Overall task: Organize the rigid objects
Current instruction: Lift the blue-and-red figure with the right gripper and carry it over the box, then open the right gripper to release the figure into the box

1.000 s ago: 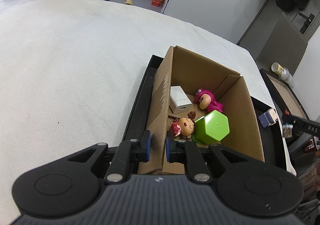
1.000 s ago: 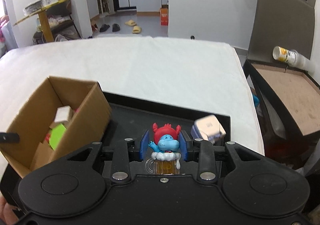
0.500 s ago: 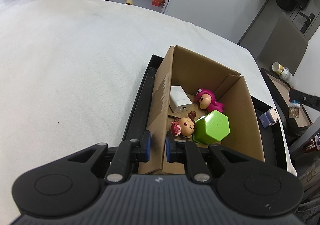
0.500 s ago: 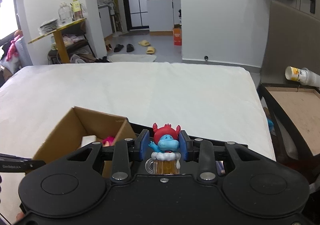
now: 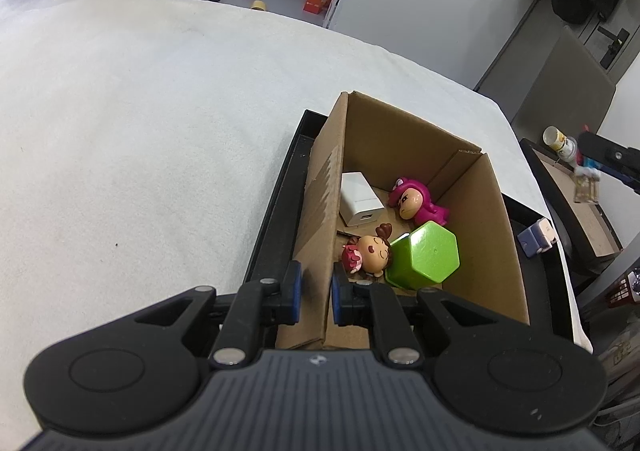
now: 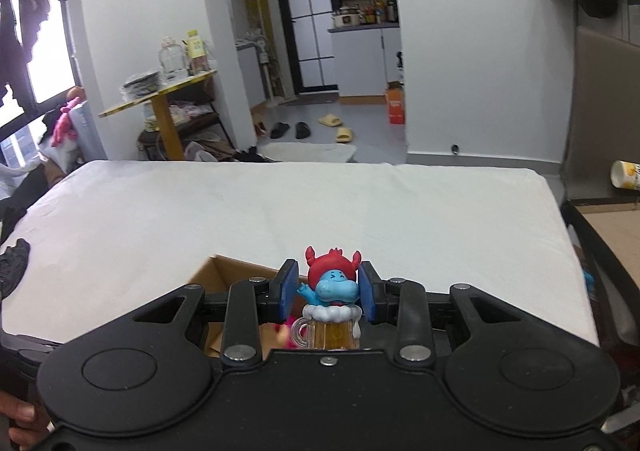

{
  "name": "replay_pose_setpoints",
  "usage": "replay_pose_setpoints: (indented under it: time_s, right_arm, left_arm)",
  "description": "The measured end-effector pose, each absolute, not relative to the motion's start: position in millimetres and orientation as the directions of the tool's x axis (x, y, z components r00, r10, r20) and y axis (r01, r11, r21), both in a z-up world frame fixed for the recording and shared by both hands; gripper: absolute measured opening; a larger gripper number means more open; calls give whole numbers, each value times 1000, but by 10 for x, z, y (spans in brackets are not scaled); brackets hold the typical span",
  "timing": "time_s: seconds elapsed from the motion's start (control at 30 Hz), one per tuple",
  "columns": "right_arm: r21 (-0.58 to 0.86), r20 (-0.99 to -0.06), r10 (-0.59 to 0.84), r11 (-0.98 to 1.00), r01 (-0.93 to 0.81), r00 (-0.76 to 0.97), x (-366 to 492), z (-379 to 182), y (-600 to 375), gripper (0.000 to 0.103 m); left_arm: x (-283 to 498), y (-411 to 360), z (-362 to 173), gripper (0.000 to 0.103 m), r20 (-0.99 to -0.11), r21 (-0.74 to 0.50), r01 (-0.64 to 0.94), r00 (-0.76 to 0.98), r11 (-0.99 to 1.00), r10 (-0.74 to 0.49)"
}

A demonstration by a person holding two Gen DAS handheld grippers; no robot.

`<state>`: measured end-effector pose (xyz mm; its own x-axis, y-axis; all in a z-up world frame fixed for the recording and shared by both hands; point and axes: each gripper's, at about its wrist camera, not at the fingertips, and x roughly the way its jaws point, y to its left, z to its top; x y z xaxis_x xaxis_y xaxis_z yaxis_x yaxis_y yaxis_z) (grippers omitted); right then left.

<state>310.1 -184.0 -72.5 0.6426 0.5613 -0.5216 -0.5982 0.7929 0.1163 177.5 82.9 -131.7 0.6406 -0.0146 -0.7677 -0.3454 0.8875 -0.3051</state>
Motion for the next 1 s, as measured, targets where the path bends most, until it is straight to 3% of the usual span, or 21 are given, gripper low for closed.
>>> replay_pose_setpoints:
  time_s: [0.3,1.0]
  right_arm:
    - [146,-537,599,759,-635,593,3039,-907,-1467,32]
    - [157,-474,654,722,-674,589,2935,-1303,-1170,35]
  left_arm:
    - [1747,853,-1334,14,-760,-321,-340,649,884,-26]
    - [1742,877,-1360,14,-753,-339,-334,657,879,-41]
